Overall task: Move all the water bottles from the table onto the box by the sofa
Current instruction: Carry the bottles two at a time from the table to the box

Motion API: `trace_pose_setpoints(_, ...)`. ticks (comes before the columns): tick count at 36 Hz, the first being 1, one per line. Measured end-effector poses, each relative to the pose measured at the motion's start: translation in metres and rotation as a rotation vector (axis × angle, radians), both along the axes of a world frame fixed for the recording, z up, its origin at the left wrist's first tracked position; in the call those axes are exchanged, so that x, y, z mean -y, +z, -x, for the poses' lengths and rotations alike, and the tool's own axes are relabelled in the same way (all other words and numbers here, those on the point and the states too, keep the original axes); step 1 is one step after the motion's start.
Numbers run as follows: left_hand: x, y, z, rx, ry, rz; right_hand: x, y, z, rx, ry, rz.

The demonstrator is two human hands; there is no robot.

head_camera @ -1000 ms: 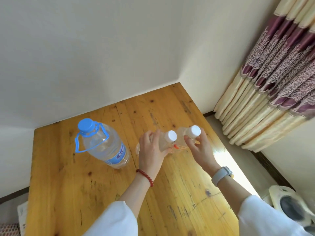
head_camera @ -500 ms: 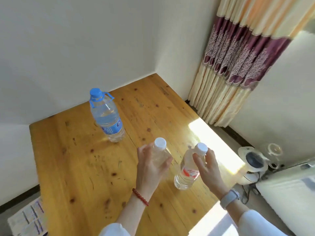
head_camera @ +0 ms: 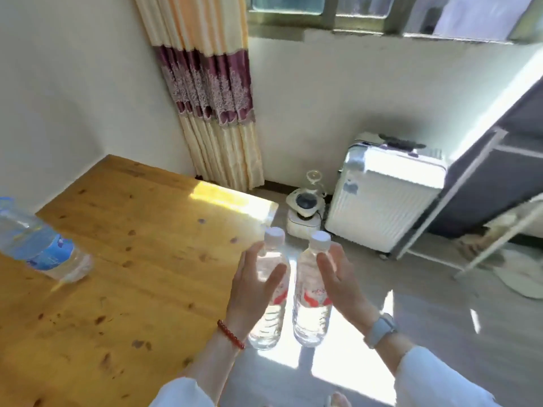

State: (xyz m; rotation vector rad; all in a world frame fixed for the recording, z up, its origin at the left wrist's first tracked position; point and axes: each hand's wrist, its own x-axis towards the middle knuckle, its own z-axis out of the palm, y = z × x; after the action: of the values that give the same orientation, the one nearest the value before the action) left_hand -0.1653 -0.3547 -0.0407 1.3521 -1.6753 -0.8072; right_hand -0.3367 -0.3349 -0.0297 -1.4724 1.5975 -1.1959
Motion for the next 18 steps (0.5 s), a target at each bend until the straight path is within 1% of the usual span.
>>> trace_pose_setpoints(2,-0.010,0.005,0.046,0.018,-0.138,0.025,-0.027,0.006,0.040,-0.042,-0.099,0.024)
trace_pose_setpoints(4,-0.024,0.009,0.097,0.000,-0.234,0.008,-0.055,0.010,0.084,-0.050,-0.192,0.053)
trace_pose_setpoints(6,-0.039,0.010,0.151,-0.018,-0.312,-0.008,-0.084,0.014,0.129,-0.023,-0.319,0.049)
trace_pose_setpoints(8,-0.063,0.013,0.217,-0.036,-0.412,-0.010,-0.120,0.016,0.183,0.025,-0.497,0.048)
trace_pose_setpoints(10,-0.075,0.013,0.256,-0.065,-0.451,-0.016,-0.135,0.018,0.211,0.047,-0.610,0.036)
trace_pose_setpoints(14,-0.129,0.014,0.386,-0.050,-0.603,-0.029,-0.205,0.021,0.315,0.085,-0.856,0.075)
trace_pose_setpoints(16,-0.157,0.016,0.446,-0.040,-0.674,-0.047,-0.239,0.024,0.361,0.069,-0.956,0.118)
trace_pose_setpoints(18,-0.182,0.016,0.500,-0.030,-0.743,-0.046,-0.272,0.026,0.401,0.032,-1.006,0.110)
